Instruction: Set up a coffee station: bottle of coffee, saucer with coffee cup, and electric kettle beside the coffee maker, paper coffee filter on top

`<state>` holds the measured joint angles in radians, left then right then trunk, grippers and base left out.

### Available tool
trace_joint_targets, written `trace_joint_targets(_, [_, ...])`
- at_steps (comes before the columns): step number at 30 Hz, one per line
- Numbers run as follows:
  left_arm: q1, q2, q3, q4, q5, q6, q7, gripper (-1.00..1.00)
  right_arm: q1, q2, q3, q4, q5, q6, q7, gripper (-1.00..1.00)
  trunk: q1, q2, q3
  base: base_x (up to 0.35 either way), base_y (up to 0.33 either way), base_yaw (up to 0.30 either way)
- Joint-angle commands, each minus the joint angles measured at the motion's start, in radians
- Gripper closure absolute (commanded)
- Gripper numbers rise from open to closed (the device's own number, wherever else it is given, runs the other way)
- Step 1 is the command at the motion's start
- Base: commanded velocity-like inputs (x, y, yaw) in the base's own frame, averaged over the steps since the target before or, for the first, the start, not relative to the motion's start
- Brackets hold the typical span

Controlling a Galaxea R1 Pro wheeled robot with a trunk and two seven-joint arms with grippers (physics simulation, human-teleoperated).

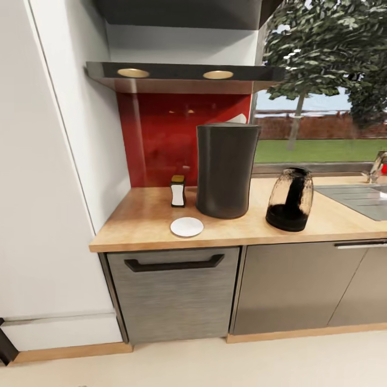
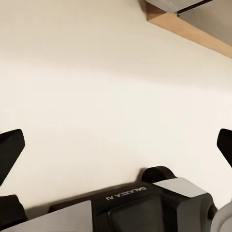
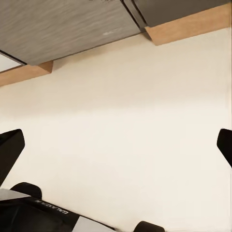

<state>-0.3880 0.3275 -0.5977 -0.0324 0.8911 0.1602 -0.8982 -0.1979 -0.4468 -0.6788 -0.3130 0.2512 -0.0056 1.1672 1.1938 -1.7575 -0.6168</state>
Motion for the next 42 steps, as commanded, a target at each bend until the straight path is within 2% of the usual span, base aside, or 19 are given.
trace_joint_targets(1, [0.000,-0.001,-0.003,-0.001,0.011,0.011,0.003,-1.00,-0.001,0.001,-0.008,0.000,0.010,-0.001,0.005,-1.00,0.000,-0.001,-0.001,0.002,-0.002,-0.257])
trace_joint_targets(11, [0.000,-0.005,0.007,0.000,0.011,0.013,0.027,-1.00,-0.001,0.004,-0.007,0.001,0.014,-0.002,0.002,-1.00,0.000,-0.001,-0.001,0.000,-0.001,-0.251])
trace_joint_targets(13, [0.000,-0.005,0.007,0.000,0.011,0.013,0.028,-1.00,0.001,0.006,-0.006,0.003,0.037,-0.003,0.000,-1.00,0.000,-0.001,-0.001,0.034,-0.013,-0.113])
trace_joint_targets(15, [0.000,-0.006,0.006,0.000,0.011,0.012,0.028,-1.00,0.002,0.007,-0.006,0.011,0.081,-0.003,-0.010,-1.00,0.000,-0.001,-0.001,0.119,-0.078,-0.058])
trace_joint_targets(19, [0.000,-0.007,0.007,0.000,0.011,0.012,0.028,-1.00,0.003,0.019,-0.006,0.020,0.199,-0.003,-0.053,-1.00,0.000,-0.001,-0.001,0.203,-0.154,-0.041])
trace_joint_targets(22, [0.000,-0.007,0.007,0.000,0.011,0.012,0.028,-1.00,0.003,0.023,-0.007,0.021,0.219,-0.003,-0.057,-1.00,0.000,-0.001,-0.001,0.155,-0.127,-0.153])
trace_joint_targets(31, [0.000,-0.009,0.006,0.000,0.011,0.012,0.028,-1.00,0.003,0.026,-0.006,0.022,0.232,-0.001,-0.055,-1.00,0.000,-0.001,-0.001,0.025,-0.041,-0.232])
trace_joint_targets(42, [0.000,-0.010,0.006,0.000,0.011,0.012,0.028,-1.00,0.003,0.027,-0.006,0.022,0.232,-0.002,-0.061,-1.00,0.000,-0.001,-0.001,0.000,-0.280,-0.158])
